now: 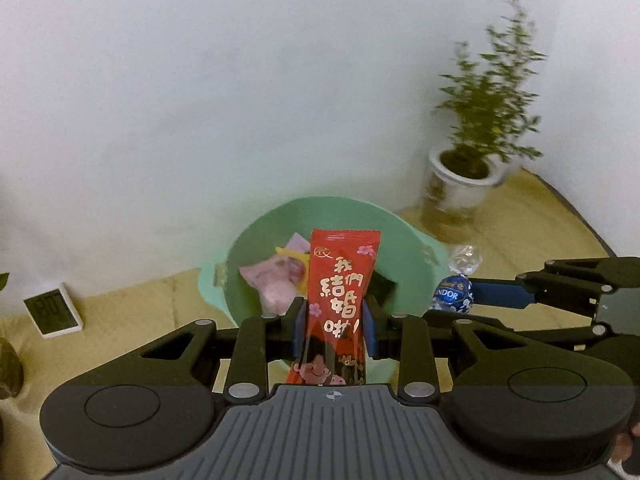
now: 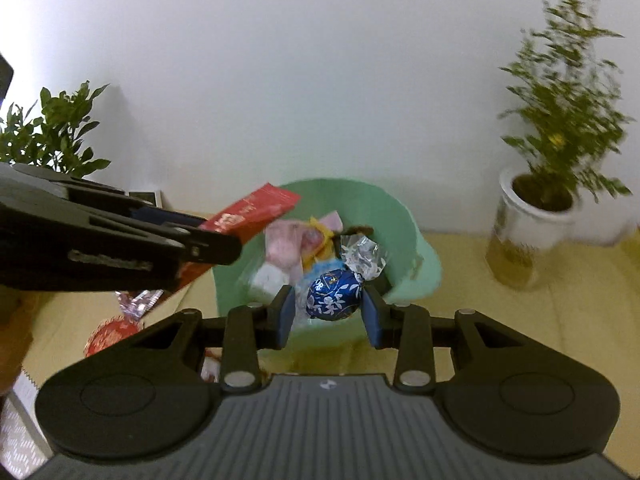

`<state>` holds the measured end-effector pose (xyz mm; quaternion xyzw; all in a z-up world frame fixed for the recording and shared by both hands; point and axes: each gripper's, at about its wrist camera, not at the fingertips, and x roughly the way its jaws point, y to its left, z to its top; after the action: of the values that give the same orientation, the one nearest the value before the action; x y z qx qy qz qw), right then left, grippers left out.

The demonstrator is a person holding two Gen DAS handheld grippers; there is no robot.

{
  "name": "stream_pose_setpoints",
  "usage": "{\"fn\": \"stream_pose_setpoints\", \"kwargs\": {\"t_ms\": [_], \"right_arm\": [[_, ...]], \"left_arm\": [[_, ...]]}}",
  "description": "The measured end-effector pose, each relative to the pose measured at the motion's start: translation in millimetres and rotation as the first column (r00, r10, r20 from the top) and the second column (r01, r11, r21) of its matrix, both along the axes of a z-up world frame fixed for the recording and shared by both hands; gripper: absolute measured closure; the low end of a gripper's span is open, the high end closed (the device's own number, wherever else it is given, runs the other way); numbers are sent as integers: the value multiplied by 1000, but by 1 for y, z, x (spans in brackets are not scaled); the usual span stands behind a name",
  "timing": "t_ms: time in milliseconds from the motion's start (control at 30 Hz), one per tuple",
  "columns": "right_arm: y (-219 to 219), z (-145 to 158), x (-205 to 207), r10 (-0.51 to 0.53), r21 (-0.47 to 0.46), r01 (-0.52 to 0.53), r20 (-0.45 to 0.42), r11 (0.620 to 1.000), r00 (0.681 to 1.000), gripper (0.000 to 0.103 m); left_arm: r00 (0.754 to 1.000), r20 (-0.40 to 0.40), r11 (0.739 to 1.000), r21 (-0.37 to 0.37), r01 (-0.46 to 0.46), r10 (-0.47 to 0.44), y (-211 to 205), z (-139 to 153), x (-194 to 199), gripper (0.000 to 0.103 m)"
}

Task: Organize snacks
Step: 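Carry the red packet and blue chocolate over the basin and release both, then grasp a brown candy packet with the left tool while the right tool grasps a green bag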

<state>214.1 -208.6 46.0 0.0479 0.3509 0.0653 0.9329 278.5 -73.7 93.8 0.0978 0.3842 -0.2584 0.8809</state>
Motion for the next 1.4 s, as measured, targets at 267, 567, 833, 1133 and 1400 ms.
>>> {"fn": "stream_pose_setpoints", "kwargs": {"t_ms": [267, 567, 833, 1133, 1400], "right_arm": [[6, -17, 35, -4, -21, 3, -26, 1000, 1000, 60], [5, -24, 26, -20, -17, 20, -29, 1000, 999, 33], [5, -30, -34, -56, 34, 57, -35, 998, 998, 21], [29, -61, -107, -55, 95, 68, -141, 993, 989, 18], [64, -88, -121, 3, 111, 25, -243, 993, 970, 18]], "left_arm": [[999, -45, 1000, -5, -26, 26, -6, -23, 30, 7], [999, -34, 999, 21, -38, 38, -1, -27, 25, 0], [997, -48, 997, 52, -55, 58, 28, -34, -25, 0], [978, -163, 989, 88, -121, 134, 71, -73, -95, 0], [954, -241, 982, 105, -155, 176, 95, -101, -129, 0]]}}
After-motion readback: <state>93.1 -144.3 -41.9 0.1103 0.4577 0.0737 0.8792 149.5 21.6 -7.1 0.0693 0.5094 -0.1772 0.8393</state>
